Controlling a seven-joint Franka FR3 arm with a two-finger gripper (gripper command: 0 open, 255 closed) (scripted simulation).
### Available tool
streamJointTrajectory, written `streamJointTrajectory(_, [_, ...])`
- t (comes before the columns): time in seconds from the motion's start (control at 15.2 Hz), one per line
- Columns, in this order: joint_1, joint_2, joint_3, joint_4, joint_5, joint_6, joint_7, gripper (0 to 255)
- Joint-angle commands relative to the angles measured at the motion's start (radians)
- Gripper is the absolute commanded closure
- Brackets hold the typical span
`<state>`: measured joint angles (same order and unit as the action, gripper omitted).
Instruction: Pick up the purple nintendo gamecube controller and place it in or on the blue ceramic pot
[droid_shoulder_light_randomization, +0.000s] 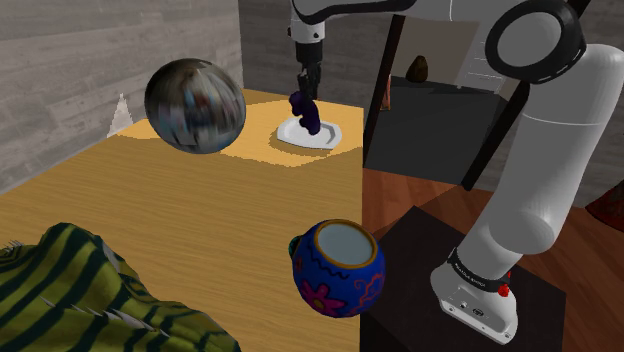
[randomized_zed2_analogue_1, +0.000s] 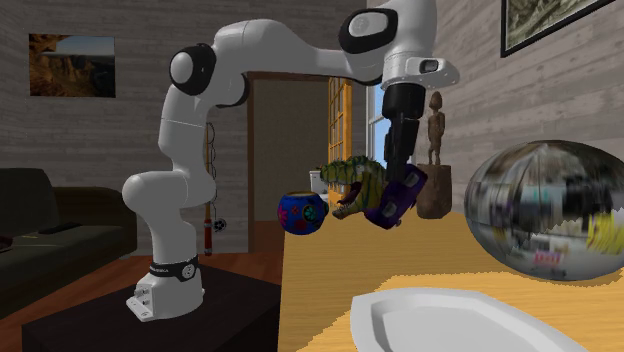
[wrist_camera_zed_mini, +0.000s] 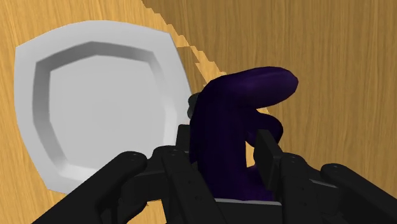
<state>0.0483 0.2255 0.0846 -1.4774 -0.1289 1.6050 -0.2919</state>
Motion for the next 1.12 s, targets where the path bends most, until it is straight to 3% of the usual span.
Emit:
streamJointTrajectory(0.0, [0.0, 0.003, 0.0, 0.035, 0.0, -0.032, -0.004, 255])
streamJointTrajectory(0.53, [0.005, 0.03, 0.0, 0.176, -0.003, -0.146, -0.015, 255])
streamJointTrajectory(1.06, [0.069, -0.214, 0.056, -0.125, 0.03, -0.101, 0.114, 255])
